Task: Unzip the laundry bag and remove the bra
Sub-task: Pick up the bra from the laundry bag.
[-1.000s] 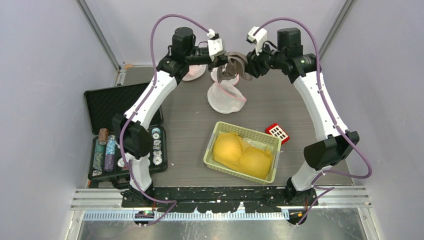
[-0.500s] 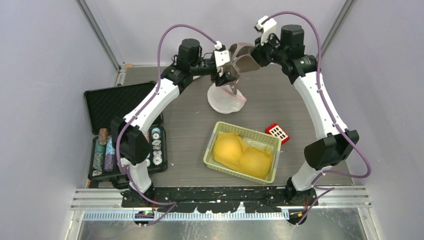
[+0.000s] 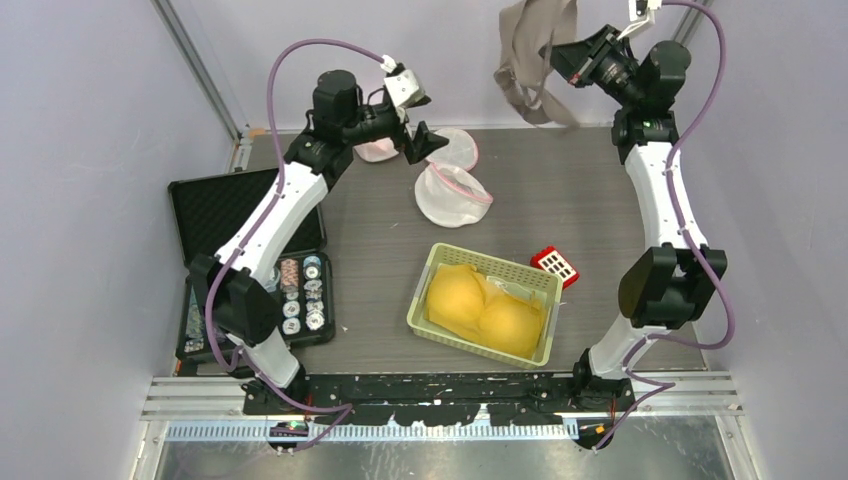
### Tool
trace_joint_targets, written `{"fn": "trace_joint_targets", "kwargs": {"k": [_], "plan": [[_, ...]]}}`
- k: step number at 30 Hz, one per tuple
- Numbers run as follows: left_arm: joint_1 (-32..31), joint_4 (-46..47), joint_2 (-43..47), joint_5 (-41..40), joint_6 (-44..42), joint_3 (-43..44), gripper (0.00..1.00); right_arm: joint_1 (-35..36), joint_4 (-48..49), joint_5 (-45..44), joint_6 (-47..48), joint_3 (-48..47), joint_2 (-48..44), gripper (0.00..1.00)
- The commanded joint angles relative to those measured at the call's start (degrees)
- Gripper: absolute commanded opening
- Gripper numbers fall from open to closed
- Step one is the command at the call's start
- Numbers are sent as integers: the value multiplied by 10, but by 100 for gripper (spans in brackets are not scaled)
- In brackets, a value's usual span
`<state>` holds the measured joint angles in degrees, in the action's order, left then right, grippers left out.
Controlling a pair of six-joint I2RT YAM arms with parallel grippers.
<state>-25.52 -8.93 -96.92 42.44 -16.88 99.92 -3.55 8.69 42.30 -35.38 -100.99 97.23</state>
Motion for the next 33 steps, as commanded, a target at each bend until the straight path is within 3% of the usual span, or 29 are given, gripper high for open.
{"fn": "trace_joint_targets", "kwargs": {"k": [1,8,12,16,25,30,33], "plan": [[2,46,30,-17,49,14,93,7,214,79,-198,-1,11,1],[6,2,0,-29,39,84,91,7,306,138,-310,-11,38,1],[5,-65,-16,-8,-22,127,92,8,347,170,-370,-10,51,1],[-3,-66,-2,-12,-88,107,92,11,417,197,-449,3,62,1],[4,-83,-52,-15,-2,202,94,28,530,266,-531,22,73,1],[6,-199,-96,20,12,305,95,35,637,312,-632,-2,102,1],[6,-262,-96,31,26,318,94,64,735,353,-723,-33,129,1]]}}
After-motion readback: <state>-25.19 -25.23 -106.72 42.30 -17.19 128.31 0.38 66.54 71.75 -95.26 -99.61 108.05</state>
